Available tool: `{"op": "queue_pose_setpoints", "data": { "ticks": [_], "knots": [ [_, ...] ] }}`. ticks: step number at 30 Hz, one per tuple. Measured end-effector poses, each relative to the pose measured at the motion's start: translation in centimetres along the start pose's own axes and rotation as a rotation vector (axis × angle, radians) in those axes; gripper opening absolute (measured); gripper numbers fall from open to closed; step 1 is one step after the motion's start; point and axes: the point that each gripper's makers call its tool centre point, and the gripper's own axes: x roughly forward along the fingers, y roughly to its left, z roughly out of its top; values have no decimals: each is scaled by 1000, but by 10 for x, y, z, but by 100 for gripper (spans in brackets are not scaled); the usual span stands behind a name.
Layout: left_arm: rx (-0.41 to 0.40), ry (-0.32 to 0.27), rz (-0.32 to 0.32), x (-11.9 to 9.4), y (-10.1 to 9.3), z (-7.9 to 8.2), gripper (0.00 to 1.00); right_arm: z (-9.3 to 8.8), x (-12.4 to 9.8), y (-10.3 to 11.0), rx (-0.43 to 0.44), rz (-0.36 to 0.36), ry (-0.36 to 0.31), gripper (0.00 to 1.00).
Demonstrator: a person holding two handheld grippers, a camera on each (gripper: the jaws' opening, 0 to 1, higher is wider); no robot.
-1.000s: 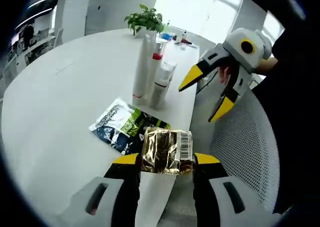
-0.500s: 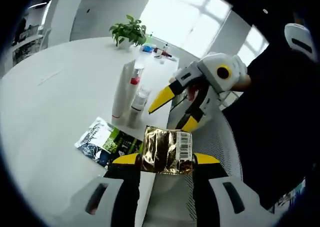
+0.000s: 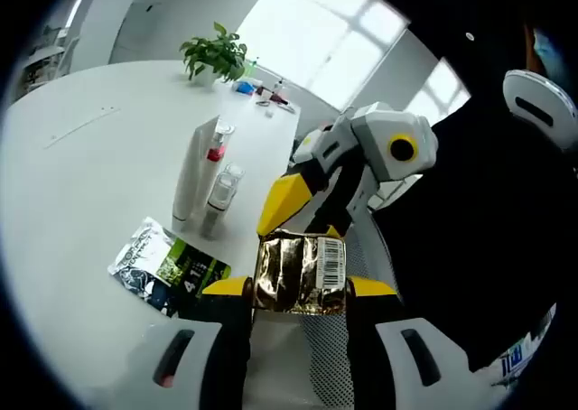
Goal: Arrange the skincare products in the storage area until every visible bottle or jar stands upright without overlapping.
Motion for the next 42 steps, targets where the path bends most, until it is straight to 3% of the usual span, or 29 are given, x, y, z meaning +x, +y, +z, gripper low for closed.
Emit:
{"op": "queue_pose_setpoints", "data": {
  "ticks": [7, 11, 16, 19, 20, 22, 23, 24, 25, 31, 33, 38, 42],
  "knots": [
    [-81, -24, -50, -1, 0, -1, 37, -2, -2, -6, 13, -29, 7, 1],
    [-132, -54, -60, 2, -5, 2, 36, -6, -4, -5, 18, -25, 21, 0],
    [-119, -93, 2, -6, 12, 3, 35, -18, -5, -10, 88, -53, 49, 0],
    [-71, -143, 70, -10, 20, 9, 44, -23, -6, -14, 213, -70, 41, 0],
    [-46, -153, 90, -12, 21, 10, 46, -24, -6, -11, 337, -48, 25, 0],
    [-10, -184, 122, -15, 23, 14, 49, -21, -8, -18, 482, -68, -31, 0],
    [16, -194, 141, -16, 25, 15, 49, -17, -8, -16, 615, -34, -72, 0],
    [49, -205, 159, -17, 26, 16, 49, -17, -8, -15, 655, -23, -81, 0],
    [79, -217, 177, -16, 22, 18, 49, -16, -8, -16, 764, -5, -109, 0],
    [145, -361, 212, -22, 14, 34, 41, -11, -7, -10, 1026, 87, -164, 0],
    [136, -393, 223, -21, 9, 35, 39, -1, -7, -7, 1194, 156, -210, 0],
    [67, -468, 194, -23, -1, 37, 30, 8, -5, -12, 1323, 186, -298, 0],
    [13, -514, 180, -22, -5, 34, 25, 12, -3, -10, 1343, 194, -318, 0]
  ]
}}
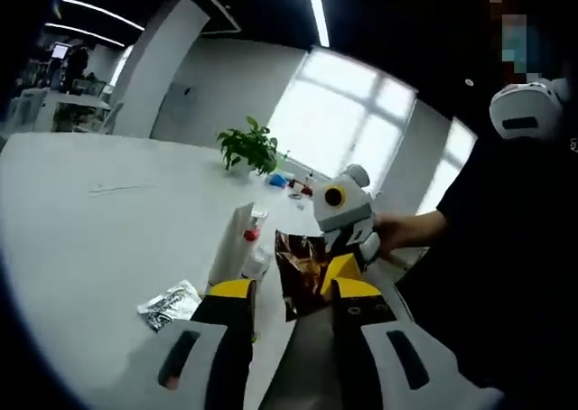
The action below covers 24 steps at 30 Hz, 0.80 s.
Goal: Arrange the skincare products in the storage area until every visible bottle or jar stands upright without overlapping.
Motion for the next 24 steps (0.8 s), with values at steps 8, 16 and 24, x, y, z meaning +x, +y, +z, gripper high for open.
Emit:
{"op": "queue_pose_setpoints", "data": {
  "ticks": [8, 16, 24],
  "knots": [
    [-96, -77, 4, 4, -2, 3, 11, -4, 7, 9, 67, 40, -43, 0],
    [-126, -115, -17, 5, -10, 14, 5, -1, 3, 5, -24, 2, -75, 0],
    [7, -11, 12, -4, -6, 24, 4, -7, -10, 0, -299, -61, 61, 5]
  ]
}}
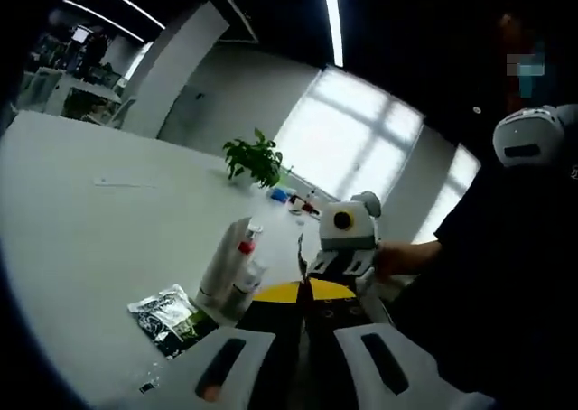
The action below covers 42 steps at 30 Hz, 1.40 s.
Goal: Arrange the skincare products in the storage area until every visible bottle or jar stands upright without overlapping.
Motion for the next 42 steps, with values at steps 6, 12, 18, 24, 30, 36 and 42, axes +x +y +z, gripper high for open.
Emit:
{"op": "queue_pose_setpoints", "data": {
  "ticks": [6, 12, 18, 24, 30, 36, 42],
  "knots": [
    [120, 90, -26, 0, -8, 1, 4, 31, -19, -4, -111, 3, -13, 6],
    [148, 129, -36, -2, 1, -6, 4, 27, -21, -3, -234, 5, 86, 8],
    [221, 240, -38, 8, -8, -24, 4, 39, -25, -4, -247, 8, 58, 13],
    [274, 311, -71, 16, -19, -32, 4, 37, -16, 8, -282, 69, 95, 12],
    [297, 336, -85, 17, -17, -29, 4, 25, -10, 18, -292, 114, 137, 3],
    [295, 343, -88, 17, -18, -30, 5, 28, -12, 12, -296, 75, 111, 0],
    [243, 269, -8, 19, -7, -18, 19, 42, -20, 10, -187, 67, 15, 0]
  ]
}}
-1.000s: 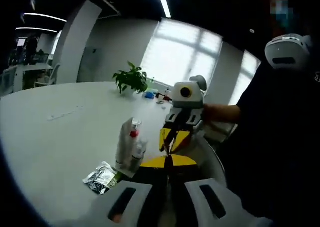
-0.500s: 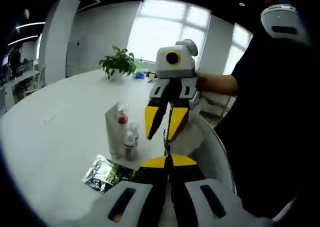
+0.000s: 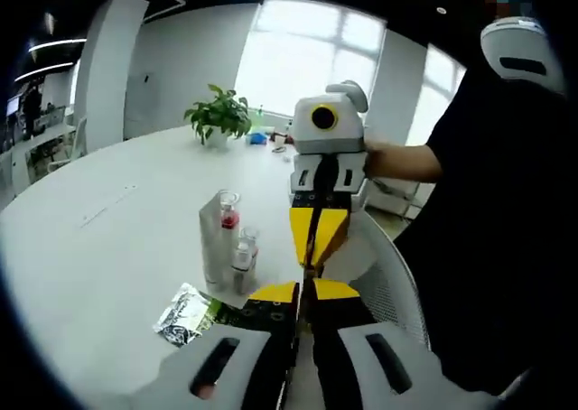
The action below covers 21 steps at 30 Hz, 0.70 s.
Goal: Arrange the skincare products in the storage area until every visible bottle or jar stands upright without overlapping.
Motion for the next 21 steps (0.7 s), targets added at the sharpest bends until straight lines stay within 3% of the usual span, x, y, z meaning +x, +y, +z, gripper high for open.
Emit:
{"op": "queue_pose_setpoints", "data": {
  "ticks": [2, 4, 5, 10, 21],
  "knots": [
    [-15, -50, 53, -4, 9, 5, 29, 6, -4, -3, 47, -8, -50, 0],
    [-65, -101, 55, -7, 9, 9, 35, 13, -8, -7, 96, -31, -115, 0],
    [-110, -136, 61, -9, 9, 11, 34, 14, -8, -7, 105, -33, -126, 0],
    [-203, -301, 62, -21, 13, 22, 36, 36, -18, -10, 273, -24, -328, 0],
    [-343, -505, 54, -14, 7, 34, 25, 47, -20, -18, 425, -48, -535, 0]
  ]
}}
